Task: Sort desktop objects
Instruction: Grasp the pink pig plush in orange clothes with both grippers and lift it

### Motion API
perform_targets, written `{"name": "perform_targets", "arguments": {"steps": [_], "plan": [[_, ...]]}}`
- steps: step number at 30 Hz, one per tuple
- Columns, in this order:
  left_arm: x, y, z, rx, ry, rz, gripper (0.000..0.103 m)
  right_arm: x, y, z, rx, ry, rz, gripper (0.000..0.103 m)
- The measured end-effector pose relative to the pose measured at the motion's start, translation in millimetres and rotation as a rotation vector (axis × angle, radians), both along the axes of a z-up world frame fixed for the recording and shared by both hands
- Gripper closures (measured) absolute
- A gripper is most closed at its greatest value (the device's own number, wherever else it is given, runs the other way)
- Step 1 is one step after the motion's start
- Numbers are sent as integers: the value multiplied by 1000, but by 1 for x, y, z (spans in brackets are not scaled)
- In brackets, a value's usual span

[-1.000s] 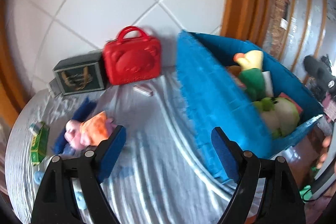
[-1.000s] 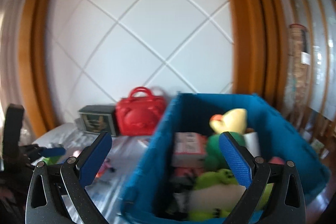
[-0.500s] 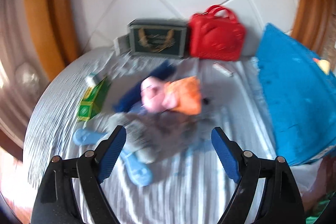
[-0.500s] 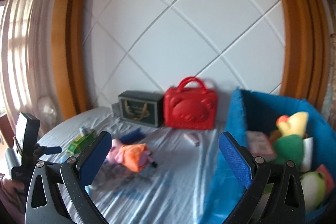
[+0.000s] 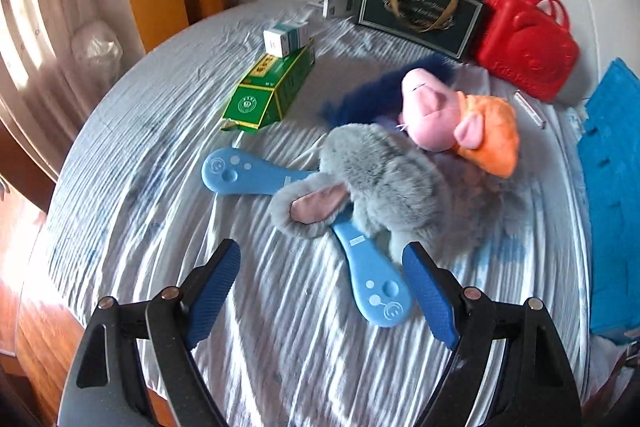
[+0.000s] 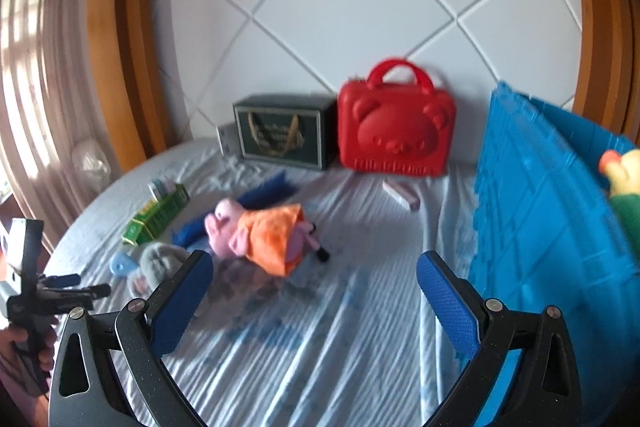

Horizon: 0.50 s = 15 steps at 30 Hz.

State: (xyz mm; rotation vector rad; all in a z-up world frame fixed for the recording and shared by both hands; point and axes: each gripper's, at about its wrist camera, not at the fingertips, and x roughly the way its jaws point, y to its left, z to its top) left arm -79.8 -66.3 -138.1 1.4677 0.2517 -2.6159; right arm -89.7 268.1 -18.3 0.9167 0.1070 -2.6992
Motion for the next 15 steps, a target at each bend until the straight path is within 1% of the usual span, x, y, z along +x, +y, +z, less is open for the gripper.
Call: {"name": "perform_targets", "arguments": {"steps": [4,8,11,15], "plan": [[-20,6,-6,-3,-19,-10,20,-24,-5,-21,15,-62,8,0],[-55,19,-3,-17,-14,-66,20,-52,-8,-44,13,-132,13,0],[-91,35,-1,-53,4,-147,20,-79,-17,-62,8,-176,22,0],[-148,62,-12,-99,-12,-311,20,-124,-44,-95,-4,-261,40,0]]}}
